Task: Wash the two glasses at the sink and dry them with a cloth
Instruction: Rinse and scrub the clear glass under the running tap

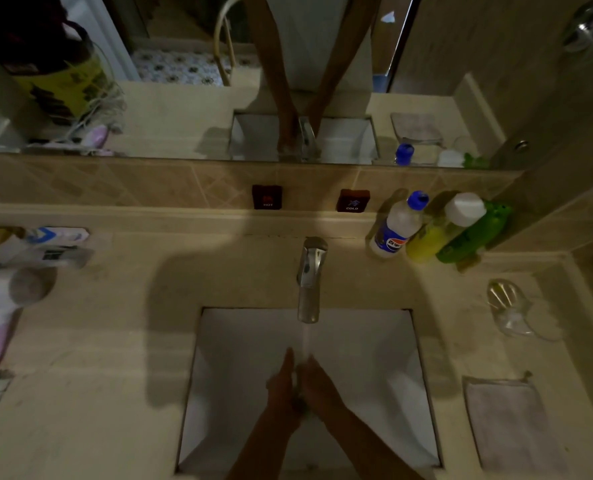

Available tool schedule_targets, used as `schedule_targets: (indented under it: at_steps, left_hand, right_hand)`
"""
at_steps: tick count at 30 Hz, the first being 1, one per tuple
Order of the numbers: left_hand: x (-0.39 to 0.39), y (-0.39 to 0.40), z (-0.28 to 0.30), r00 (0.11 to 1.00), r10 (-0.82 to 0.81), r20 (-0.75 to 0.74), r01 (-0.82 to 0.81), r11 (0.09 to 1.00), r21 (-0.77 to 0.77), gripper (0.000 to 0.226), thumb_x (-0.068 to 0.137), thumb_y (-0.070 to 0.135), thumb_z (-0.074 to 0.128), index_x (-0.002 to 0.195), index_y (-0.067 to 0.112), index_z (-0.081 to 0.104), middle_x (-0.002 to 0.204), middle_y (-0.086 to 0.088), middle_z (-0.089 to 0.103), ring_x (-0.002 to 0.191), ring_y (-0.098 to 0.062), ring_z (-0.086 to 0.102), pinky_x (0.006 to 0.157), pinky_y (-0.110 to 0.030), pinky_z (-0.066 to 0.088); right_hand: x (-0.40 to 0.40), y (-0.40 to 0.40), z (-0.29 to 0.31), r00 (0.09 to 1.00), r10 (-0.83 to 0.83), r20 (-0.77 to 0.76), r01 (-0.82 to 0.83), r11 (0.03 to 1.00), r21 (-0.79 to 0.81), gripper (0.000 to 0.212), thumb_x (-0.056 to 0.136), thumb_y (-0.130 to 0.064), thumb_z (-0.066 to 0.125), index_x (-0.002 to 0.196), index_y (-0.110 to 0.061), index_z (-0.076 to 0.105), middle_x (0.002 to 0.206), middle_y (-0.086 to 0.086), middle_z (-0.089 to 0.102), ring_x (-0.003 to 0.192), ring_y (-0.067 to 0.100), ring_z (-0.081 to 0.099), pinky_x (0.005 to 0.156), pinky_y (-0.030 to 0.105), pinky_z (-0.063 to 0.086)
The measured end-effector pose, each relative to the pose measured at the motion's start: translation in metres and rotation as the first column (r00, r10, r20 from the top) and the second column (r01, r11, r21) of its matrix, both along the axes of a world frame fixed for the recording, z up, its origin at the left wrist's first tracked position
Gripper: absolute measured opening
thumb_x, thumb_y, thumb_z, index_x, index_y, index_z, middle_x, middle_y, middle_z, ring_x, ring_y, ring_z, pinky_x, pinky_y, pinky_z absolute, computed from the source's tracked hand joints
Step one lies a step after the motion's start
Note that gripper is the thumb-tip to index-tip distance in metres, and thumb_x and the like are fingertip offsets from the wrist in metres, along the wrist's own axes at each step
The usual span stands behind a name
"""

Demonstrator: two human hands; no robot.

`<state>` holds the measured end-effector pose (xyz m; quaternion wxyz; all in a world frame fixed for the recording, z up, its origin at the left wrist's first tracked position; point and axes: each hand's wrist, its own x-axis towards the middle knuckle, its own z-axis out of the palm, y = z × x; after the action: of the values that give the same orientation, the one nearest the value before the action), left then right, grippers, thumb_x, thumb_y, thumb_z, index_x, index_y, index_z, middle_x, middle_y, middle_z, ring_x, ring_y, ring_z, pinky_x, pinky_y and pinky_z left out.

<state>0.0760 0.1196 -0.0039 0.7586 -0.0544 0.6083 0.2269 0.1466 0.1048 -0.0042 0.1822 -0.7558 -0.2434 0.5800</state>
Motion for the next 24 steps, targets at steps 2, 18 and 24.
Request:
schedule_targets:
  at_steps: [2,18,24]
  left_hand:
    - [-0.003,-0.002,-0.005,0.998,-0.031,-0.054,0.033,0.999,0.035,0.055,0.096,0.04,0.064,0.127,-0.005,0.063,0.129,-0.026,0.065,0.117,-0.041,0.063,0.099,-0.051,0.052]
    - [-0.008,-0.007,0.007,0.981,-0.013,0.194,0.036,0.993,-0.112,0.054,0.092,0.054,0.055,0.122,0.011,0.07,0.114,-0.016,0.067,0.109,-0.034,0.061,0.113,-0.047,0.041]
    - [-0.008,-0.004,-0.008,0.997,-0.032,0.064,0.029,0.998,0.062,0.059,0.098,0.041,0.058,0.135,-0.005,0.058,0.124,-0.026,0.064,0.118,-0.039,0.061,0.109,-0.05,0.046]
  right_hand:
    - [-0.005,-0.014,0.004,0.999,0.045,-0.018,-0.044,0.996,0.074,0.044,0.102,-0.02,0.041,0.145,-0.014,0.034,0.124,0.0,0.054,0.113,0.016,0.056,0.084,0.009,0.041]
    - [0.012,0.018,0.007,0.999,-0.036,-0.026,0.033,0.994,-0.104,0.042,0.106,-0.035,0.035,0.137,-0.01,0.049,0.139,0.014,0.054,0.126,0.029,0.054,0.103,0.033,0.043]
    - [-0.009,-0.016,0.017,0.995,0.102,0.017,-0.104,0.988,0.112,0.055,0.104,-0.028,0.036,0.153,-0.007,0.02,0.153,0.011,0.039,0.14,0.026,0.041,0.115,0.04,0.036]
